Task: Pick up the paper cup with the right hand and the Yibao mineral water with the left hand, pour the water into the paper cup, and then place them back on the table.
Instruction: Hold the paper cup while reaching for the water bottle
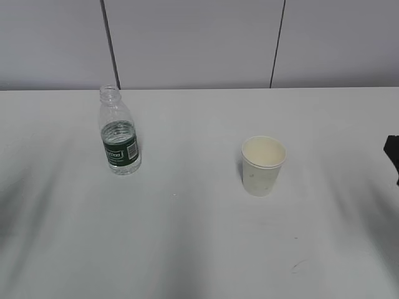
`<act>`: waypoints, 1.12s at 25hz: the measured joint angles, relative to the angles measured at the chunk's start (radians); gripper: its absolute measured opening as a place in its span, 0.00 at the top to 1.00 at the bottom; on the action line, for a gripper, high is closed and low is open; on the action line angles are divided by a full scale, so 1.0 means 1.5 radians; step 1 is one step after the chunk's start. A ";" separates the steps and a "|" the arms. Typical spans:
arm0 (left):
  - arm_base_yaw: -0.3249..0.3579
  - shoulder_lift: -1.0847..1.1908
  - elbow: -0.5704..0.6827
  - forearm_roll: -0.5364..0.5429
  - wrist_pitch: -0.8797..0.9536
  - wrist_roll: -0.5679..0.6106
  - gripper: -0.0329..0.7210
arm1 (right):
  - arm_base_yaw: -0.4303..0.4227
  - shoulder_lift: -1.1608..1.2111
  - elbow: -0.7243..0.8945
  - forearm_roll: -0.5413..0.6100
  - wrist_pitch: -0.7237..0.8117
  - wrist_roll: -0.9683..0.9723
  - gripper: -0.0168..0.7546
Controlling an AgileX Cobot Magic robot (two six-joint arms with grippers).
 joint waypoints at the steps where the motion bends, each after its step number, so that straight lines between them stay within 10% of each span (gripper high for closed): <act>1: 0.000 0.024 0.000 0.001 -0.027 0.000 0.50 | 0.000 0.020 0.000 -0.003 -0.017 0.000 0.23; 14: 0.000 0.276 -0.004 0.004 -0.286 0.000 0.50 | 0.000 0.300 -0.002 -0.267 -0.314 0.089 0.23; 28: 0.000 0.347 -0.006 0.033 -0.328 0.000 0.50 | 0.000 0.490 -0.036 -0.322 -0.413 0.086 0.23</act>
